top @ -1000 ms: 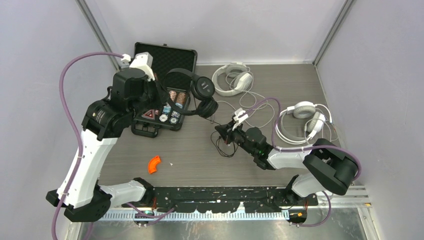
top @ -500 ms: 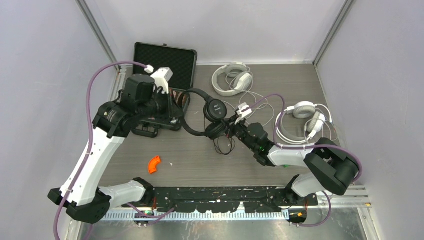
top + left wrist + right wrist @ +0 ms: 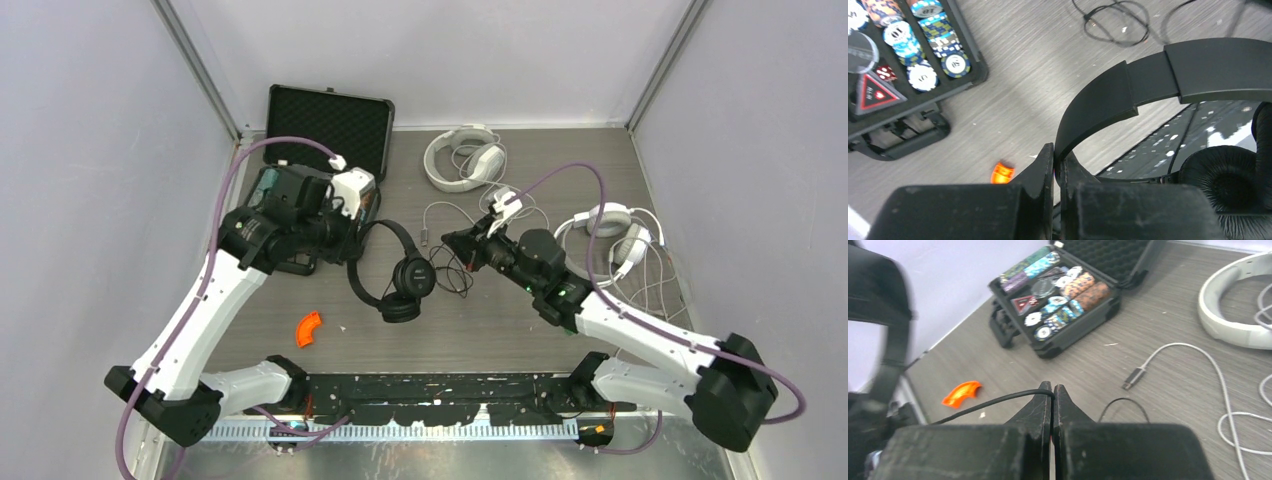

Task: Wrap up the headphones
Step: Wrap the headphones cable around the headphones.

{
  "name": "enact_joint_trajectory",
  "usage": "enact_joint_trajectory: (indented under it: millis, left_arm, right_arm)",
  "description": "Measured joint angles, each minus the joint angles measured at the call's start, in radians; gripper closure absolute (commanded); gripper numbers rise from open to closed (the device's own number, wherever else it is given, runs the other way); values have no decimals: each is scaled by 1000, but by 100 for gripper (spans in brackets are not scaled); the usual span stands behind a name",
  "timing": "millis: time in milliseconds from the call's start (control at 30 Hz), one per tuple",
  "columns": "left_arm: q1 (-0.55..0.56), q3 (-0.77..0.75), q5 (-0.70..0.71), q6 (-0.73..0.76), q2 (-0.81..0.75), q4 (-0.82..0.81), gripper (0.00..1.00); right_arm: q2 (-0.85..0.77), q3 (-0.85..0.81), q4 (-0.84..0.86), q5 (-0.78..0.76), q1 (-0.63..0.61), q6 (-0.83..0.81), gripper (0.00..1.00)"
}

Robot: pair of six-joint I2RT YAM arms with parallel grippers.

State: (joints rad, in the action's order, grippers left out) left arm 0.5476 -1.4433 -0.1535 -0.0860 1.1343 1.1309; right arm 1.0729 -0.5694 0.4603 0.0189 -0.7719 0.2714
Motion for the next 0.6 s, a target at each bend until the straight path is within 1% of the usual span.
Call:
enact_joint_trajectory:
  millis: [133, 333, 433, 600]
  left_arm:
    - [6, 65, 33, 130, 0, -56, 100]
    - [60, 112, 87, 271, 0, -150, 100]
    - [75, 131, 113, 309, 1, -195, 100]
    - [76, 150, 172, 337, 10, -230, 100]
  right_arm:
    - [-74, -101, -215, 93, 1, 68, 100]
    - [-58, -261, -488, 220, 2, 198, 100]
    - [-46, -298, -537, 269, 2, 263, 100]
    - [-28, -308, -544, 376, 2, 349, 100]
